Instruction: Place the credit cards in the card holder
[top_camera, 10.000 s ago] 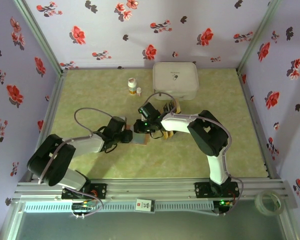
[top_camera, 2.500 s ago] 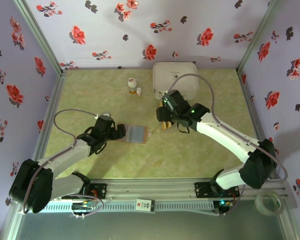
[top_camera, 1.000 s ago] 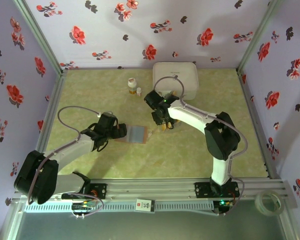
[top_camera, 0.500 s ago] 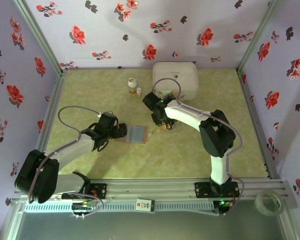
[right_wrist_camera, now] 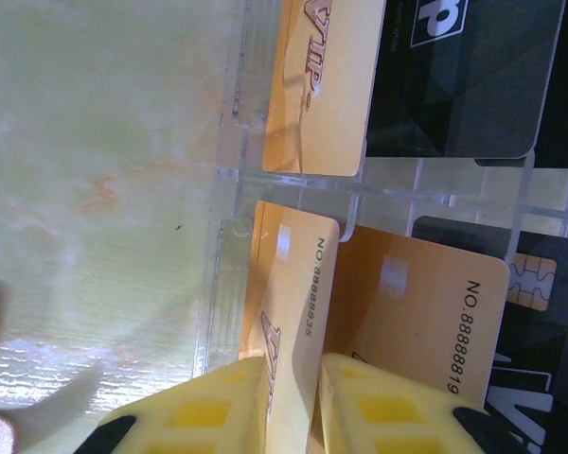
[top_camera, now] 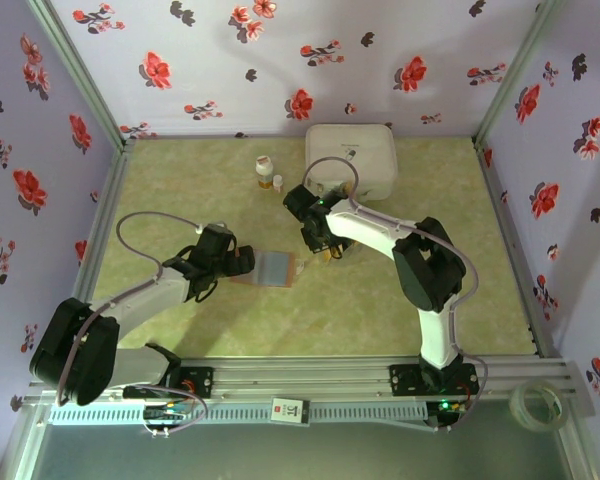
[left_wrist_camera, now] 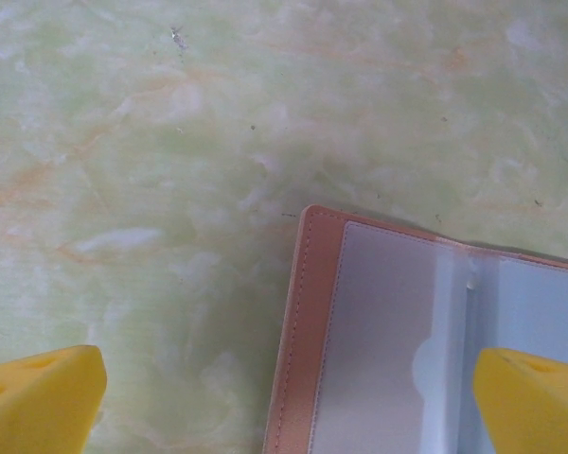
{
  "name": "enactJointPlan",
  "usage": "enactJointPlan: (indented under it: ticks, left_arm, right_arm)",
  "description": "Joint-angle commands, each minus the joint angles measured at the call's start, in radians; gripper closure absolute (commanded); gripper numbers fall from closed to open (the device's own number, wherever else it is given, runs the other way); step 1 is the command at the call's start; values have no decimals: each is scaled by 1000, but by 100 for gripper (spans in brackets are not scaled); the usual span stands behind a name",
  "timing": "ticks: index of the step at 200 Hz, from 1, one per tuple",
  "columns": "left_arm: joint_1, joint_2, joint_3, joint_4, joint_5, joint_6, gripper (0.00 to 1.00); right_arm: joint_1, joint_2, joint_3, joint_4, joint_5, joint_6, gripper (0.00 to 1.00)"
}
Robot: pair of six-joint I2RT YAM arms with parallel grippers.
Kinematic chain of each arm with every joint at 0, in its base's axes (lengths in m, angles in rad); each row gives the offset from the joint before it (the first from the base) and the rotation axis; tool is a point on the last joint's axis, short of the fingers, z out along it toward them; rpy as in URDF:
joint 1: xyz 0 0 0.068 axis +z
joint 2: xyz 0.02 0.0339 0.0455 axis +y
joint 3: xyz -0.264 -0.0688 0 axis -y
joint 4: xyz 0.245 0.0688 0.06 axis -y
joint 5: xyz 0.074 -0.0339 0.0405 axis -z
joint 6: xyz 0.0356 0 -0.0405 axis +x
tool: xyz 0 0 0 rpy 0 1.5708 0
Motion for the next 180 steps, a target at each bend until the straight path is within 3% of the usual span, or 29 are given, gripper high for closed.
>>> enactJointPlan:
  ticks: [1,72,125,180]
  left_arm:
    - [-5,11,-2,13,6,-13,0]
    - [-5,13,-2,14,8,-14,0]
    - [-5,13,3,13,11,-8,0]
    - [-7,38,23,-1,21,26,0]
  right_arm:
    - [5,16,15,-22,-8,1,80]
    - [2,9,14,-19,-21,4,87]
    - [-8,-21,14,-9,-75,12,100]
    - [-9,-101,23,-5,-114,16,100]
